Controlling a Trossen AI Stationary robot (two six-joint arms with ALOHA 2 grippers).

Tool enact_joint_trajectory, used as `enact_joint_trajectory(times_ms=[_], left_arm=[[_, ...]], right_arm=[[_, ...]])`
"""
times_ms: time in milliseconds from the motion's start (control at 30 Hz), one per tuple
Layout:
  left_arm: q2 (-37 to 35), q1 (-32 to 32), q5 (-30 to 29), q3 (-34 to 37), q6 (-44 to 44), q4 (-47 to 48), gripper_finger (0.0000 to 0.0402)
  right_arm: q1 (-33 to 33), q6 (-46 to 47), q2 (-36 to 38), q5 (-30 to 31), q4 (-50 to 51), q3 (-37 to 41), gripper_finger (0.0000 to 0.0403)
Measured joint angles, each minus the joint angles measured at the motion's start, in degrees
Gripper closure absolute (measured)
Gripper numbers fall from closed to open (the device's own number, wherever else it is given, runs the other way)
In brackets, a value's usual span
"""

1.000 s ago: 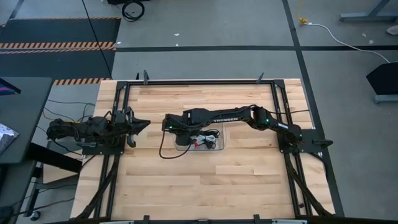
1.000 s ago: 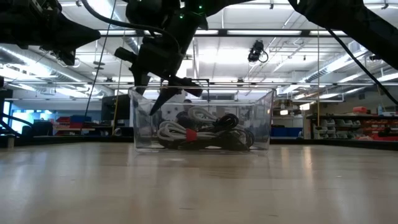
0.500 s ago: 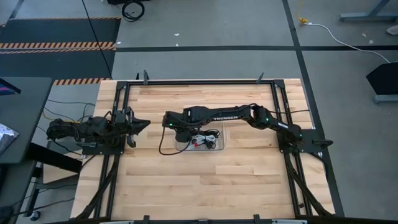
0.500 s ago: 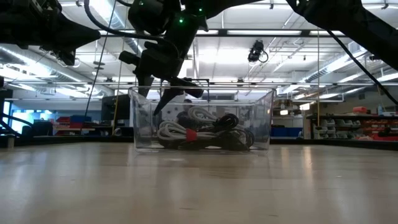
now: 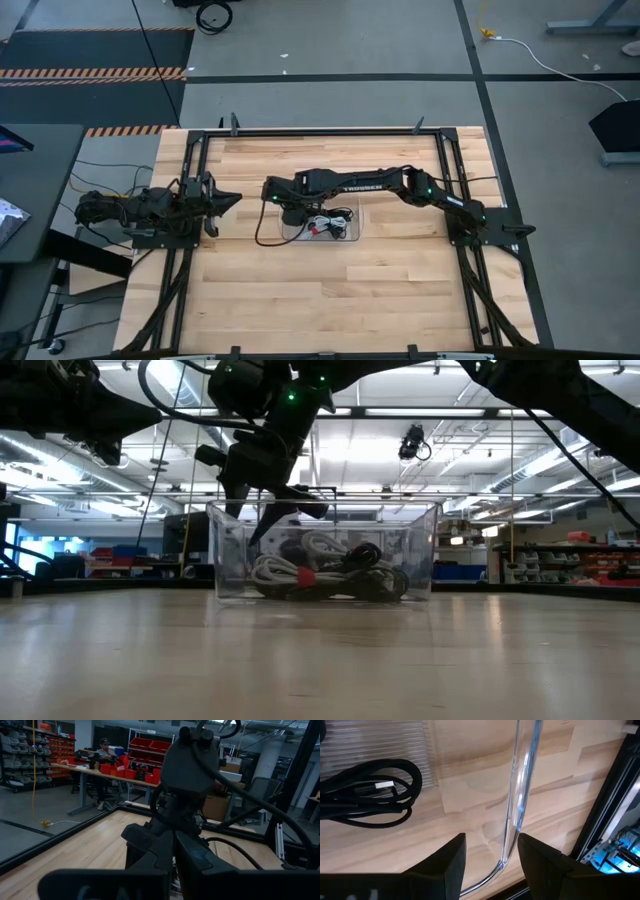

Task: Pick and place USB-C Cables
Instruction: Move the transparent bin to the center of the table, then return to Home Position

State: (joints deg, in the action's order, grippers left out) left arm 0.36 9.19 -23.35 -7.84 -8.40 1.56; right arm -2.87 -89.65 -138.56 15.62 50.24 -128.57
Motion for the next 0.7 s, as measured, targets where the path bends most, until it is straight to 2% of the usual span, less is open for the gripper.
enact_joint_trajectory(times_ms=[333, 700], left_arm=[[0.0, 0.0, -0.02, 0.0, 0.0, 0.02, 0.0376], [0.0, 0.0, -0.01, 0.0, 0.0, 0.04, 0.0376]], right_arm=[[-0.59, 0.09, 0.0, -0.02, 0.02, 0.0, 0.0237], [1.94, 0.13, 0.04, 1.32, -0.52, 0.0, 0.0236]])
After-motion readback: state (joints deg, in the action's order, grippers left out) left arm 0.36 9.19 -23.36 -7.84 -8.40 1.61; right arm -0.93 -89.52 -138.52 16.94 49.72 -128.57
